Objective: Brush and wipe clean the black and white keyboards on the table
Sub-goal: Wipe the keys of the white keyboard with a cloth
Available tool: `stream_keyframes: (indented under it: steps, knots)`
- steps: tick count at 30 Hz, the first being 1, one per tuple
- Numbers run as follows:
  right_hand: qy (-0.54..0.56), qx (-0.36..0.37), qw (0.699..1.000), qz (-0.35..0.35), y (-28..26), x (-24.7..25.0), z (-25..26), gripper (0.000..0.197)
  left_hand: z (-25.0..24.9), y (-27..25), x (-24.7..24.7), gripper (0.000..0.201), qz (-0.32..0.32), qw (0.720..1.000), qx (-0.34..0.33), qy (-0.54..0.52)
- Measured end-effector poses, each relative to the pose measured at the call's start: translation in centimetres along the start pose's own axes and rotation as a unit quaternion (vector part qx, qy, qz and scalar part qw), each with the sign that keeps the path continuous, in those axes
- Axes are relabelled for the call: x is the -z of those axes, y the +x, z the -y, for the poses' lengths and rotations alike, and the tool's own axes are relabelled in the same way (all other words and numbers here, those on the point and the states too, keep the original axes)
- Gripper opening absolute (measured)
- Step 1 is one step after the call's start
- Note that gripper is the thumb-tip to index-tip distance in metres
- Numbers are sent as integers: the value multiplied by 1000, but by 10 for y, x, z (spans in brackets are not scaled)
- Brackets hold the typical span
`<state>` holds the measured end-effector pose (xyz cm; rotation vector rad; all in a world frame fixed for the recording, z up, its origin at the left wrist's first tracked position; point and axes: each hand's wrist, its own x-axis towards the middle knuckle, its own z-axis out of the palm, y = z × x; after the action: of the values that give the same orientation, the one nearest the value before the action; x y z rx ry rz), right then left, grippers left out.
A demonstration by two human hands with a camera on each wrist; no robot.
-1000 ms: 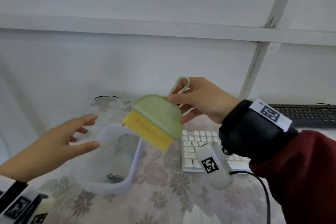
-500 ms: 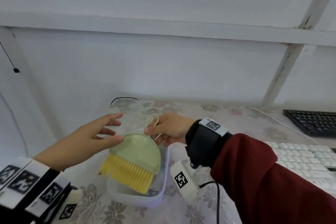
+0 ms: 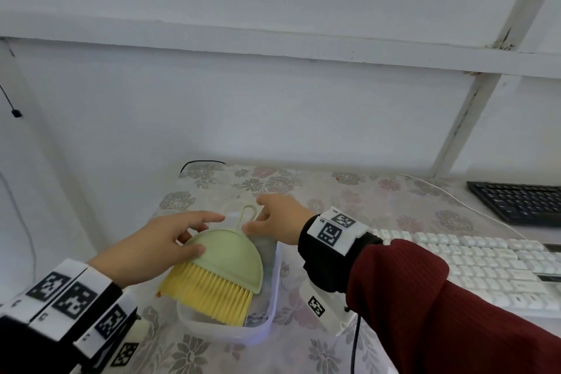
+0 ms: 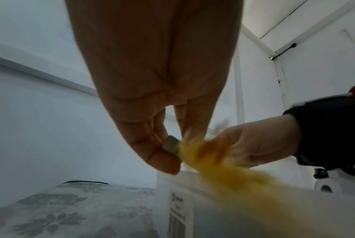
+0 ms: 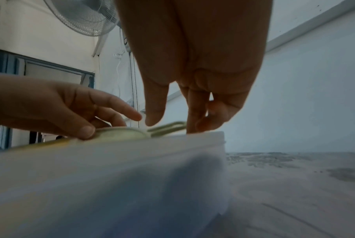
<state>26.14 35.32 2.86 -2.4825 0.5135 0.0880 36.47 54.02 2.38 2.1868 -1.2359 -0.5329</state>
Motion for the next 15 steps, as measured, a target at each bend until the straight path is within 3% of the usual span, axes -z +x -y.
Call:
stream_keyframes:
  steps: [4, 9, 15]
  knots:
    - [-63, 3, 997, 37, -3, -3, -7, 57, 2, -1, -2, 50, -2, 1000, 6, 9]
    - [-202, -2, 979, 5, -5, -18, -14, 55, 0, -2, -4, 41, -2, 1000, 11, 28]
    - [-158, -27, 987, 22, -3, -24, -15, 52, -2, -2, -5, 38, -2, 999, 11, 44]
